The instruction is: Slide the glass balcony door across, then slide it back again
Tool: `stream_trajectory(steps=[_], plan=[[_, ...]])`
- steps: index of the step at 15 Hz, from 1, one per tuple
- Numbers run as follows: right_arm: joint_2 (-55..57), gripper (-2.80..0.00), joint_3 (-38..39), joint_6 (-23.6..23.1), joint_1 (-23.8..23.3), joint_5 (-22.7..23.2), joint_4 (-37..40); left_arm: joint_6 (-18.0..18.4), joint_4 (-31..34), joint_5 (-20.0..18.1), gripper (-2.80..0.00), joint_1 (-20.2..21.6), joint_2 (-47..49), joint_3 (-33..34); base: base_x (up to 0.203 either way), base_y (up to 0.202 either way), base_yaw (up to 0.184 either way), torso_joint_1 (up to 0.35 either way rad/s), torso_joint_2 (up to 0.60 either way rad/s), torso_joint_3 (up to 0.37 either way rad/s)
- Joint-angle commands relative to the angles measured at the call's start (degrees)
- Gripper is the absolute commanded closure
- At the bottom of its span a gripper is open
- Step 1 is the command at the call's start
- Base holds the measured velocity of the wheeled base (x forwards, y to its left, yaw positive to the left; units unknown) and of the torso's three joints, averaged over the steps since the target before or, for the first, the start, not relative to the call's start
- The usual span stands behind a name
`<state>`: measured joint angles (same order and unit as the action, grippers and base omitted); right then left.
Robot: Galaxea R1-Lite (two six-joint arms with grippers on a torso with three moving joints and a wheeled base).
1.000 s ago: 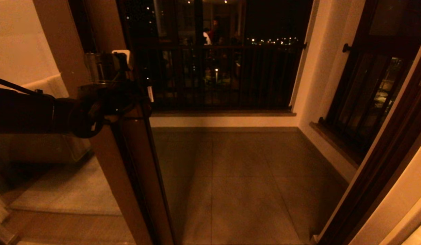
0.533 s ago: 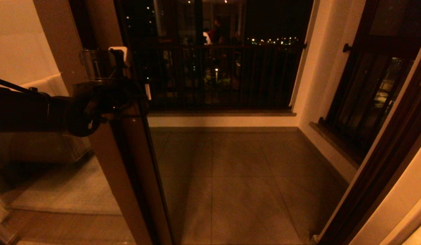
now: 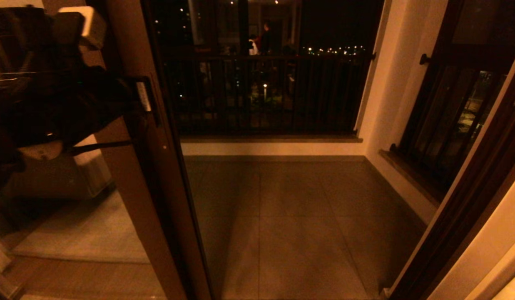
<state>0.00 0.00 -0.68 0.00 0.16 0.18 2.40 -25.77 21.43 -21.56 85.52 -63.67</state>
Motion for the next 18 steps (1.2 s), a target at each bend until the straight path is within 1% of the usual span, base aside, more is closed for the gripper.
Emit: stream_trajectory(steps=[1,2,3,6,7,8,9,11,12,13,14,15,16,18], plan=[[0.1,0.00,0.0,0.0,0.0,0.0,0.0,0.7,0.0,1.2,0.00,0.0,-15.6,8.4,0.000,0.000,0.000,0.000,0.00,0.000],[0.1,0.00,0.1,0.0,0.0,0.0,0.0,1.5,0.0,1.9,0.00,1.7,-22.0,12.9,0.000,0.000,0.000,0.000,0.00,0.000],[0.1,0.00,0.0,0.0,0.0,0.0,0.0,2.2,0.2,2.4,0.00,4.4,-28.2,16.9,0.000,0.000,0.000,0.000,0.00,0.000],[0.1,0.00,0.0,0.0,0.0,0.0,0.0,4.0,2.8,3.1,0.00,14.1,-46.9,28.6,0.000,0.000,0.000,0.000,0.00,0.000],[0.1,0.00,0.0,0.0,0.0,0.0,0.0,5.2,3.8,2.4,0.00,17.0,-52.9,32.6,0.000,0.000,0.000,0.000,0.00,0.000],[0.1,0.00,0.0,0.0,0.0,0.0,0.0,6.4,4.5,0.3,0.00,19.2,-58.8,37.2,0.000,0.000,0.000,0.000,0.00,0.000],[0.1,0.00,0.0,0.1,0.0,0.0,0.0,7.7,5.2,-3.5,0.00,20.6,-64.5,43.7,0.000,0.000,0.000,0.000,0.00,0.000],[0.1,0.00,0.0,0.0,0.0,0.0,0.0,11.1,5.8,-11.0,0.00,21.5,-71.8,58.2,0.000,0.000,0.000,0.000,0.00,0.000],[0.1,0.00,0.0,0.1,0.0,0.0,0.0,12.1,8.5,-14.0,0.00,21.5,-77.3,63.1,0.000,0.000,0.000,0.000,0.00,0.000],[0.1,0.00,0.0,0.0,0.0,0.0,0.0,11.9,12.5,-17.0,0.00,21.5,-82.1,65.6,0.000,0.000,0.000,0.000,0.00,0.000],[0.1,0.00,0.0,0.0,0.0,0.0,0.0,9.8,15.6,-19.9,0.00,21.5,-84.8,66.0,0.000,0.000,0.000,0.000,0.00,0.000],[0.1,0.00,0.0,0.1,0.0,0.0,0.0,4.9,17.7,-22.9,0.00,21.6,-85.9,66.0,0.000,0.000,0.000,0.000,0.00,0.000],[0.1,0.00,0.0,0.0,0.0,0.0,0.0,2.7,19.1,-24.6,0.00,21.6,-85.5,66.0,0.000,0.000,0.000,0.000,0.00,0.000],[0.1,0.00,0.0,0.0,0.0,0.0,0.0,2.9,19.2,-23.8,0.00,21.6,-85.5,66.0,0.000,0.000,0.000,0.000,0.00,0.000]])
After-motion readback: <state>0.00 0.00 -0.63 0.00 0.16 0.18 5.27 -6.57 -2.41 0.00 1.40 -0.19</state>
